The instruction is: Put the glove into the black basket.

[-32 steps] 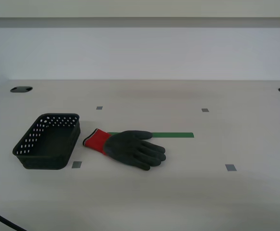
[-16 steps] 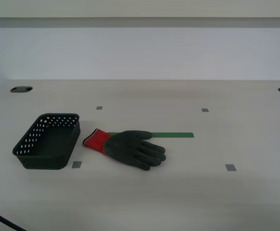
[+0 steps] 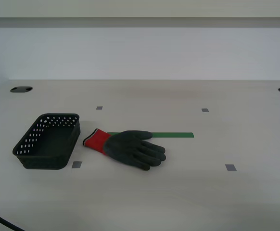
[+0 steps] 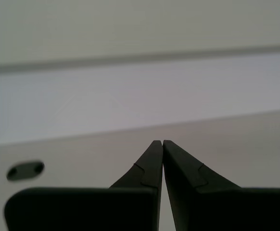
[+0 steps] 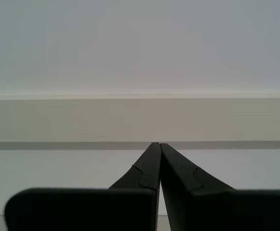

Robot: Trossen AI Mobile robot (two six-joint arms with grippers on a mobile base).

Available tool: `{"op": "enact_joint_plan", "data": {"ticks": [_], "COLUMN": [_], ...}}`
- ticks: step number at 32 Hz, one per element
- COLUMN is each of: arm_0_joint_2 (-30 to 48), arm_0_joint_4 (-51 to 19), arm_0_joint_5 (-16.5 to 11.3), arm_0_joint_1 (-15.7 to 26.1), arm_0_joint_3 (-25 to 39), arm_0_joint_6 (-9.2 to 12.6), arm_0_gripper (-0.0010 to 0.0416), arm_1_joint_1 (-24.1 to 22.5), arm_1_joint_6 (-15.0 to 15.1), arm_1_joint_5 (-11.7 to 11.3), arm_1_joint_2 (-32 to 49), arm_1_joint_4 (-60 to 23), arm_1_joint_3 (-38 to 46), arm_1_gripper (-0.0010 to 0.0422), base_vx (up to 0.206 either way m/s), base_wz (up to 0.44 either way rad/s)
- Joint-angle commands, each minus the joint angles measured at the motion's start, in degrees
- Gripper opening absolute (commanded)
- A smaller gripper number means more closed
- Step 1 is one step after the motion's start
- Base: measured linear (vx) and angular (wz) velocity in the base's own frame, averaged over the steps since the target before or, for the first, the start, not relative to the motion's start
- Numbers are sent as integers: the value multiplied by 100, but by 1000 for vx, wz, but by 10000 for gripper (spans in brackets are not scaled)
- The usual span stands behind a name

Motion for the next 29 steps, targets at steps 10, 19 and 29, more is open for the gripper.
{"op": "enact_joint_plan", "data": {"ticks": [10,19,29], "arm_0_joint_2": [0,0,0], "arm_0_joint_4": [20,20,20], "arm_0_joint_5": [-2,-2,-2], "arm_0_joint_1": [2,2,2], "arm_0_joint_3": [7,7,7], "arm_0_joint_6": [0,0,0], "arm_0_gripper": [1,1,1], "arm_1_joint_1": [-278,-1025,-1805], "arm_1_joint_6": [450,1220,1460], "arm_1_joint_5": [92,103,149], "arm_1_joint_2": [1574,2339,3357], "arm_1_joint_4": [-2444,-3622,-4170], "arm_1_joint_3": [1550,2203,2677], "arm_1_gripper": [0,0,0], "base_vx": [0,0,0], "base_wz": [0,0,0]}}
